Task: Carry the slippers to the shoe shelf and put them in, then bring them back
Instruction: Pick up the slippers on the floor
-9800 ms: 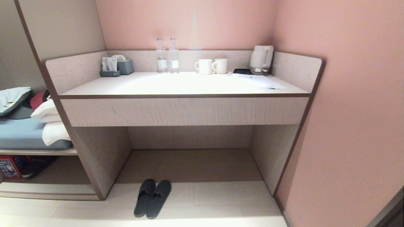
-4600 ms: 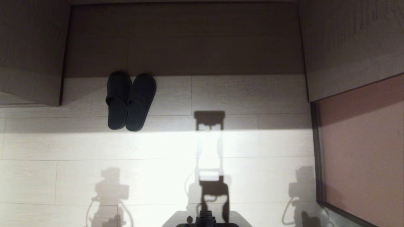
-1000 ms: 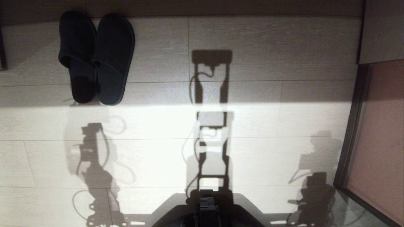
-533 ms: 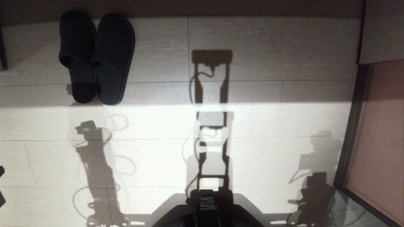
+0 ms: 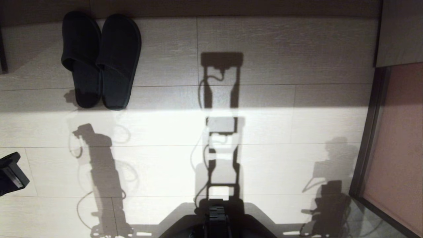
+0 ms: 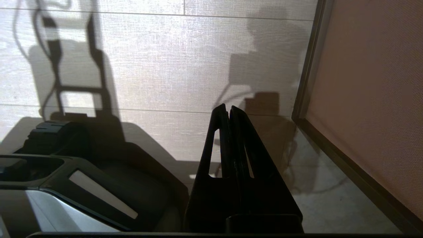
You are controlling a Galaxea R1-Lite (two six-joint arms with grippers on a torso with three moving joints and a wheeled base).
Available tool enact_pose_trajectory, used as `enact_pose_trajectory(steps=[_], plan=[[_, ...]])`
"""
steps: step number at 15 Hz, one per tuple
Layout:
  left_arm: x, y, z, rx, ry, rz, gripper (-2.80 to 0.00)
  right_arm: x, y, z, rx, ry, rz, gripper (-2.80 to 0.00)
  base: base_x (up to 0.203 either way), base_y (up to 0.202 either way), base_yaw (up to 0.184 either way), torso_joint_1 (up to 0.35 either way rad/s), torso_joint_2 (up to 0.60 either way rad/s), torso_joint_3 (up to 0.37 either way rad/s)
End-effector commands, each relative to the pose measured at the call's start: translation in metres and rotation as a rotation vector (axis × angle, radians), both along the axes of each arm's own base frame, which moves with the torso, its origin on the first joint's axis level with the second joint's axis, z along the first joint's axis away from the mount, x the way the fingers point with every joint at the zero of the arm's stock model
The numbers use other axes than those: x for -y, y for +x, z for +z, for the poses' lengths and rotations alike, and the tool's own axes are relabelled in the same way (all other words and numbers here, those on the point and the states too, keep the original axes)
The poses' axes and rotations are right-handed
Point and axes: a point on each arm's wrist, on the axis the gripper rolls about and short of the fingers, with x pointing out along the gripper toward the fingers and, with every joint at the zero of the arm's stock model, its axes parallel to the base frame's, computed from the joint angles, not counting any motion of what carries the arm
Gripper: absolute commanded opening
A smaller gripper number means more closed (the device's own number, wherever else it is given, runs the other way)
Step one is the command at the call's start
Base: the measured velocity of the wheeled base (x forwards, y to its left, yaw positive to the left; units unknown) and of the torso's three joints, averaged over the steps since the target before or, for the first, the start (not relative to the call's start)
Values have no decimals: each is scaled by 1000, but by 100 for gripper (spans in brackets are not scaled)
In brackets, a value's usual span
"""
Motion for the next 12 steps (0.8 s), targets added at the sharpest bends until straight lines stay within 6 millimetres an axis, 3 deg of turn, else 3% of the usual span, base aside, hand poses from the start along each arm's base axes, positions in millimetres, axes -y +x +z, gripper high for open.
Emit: enact_pose_trajectory(steps=[1, 4, 7, 12], plan=[[-6, 13, -13, -68, -22, 17, -280, 0, 0, 0, 2, 1, 1, -280, 0, 0, 0, 0, 0, 0], [-20, 43, -26, -140, -48, 35, -280, 0, 0, 0, 2, -1, 1, -280, 0, 0, 0, 0, 0, 0], [-27, 82, -12, -68, -24, -20, -280, 0, 0, 0, 2, 1, 1, -280, 0, 0, 0, 0, 0, 0], [-12, 97, -6, 22, -11, -270, -280, 0, 0, 0, 2, 1, 1, -280, 0, 0, 0, 0, 0, 0]])
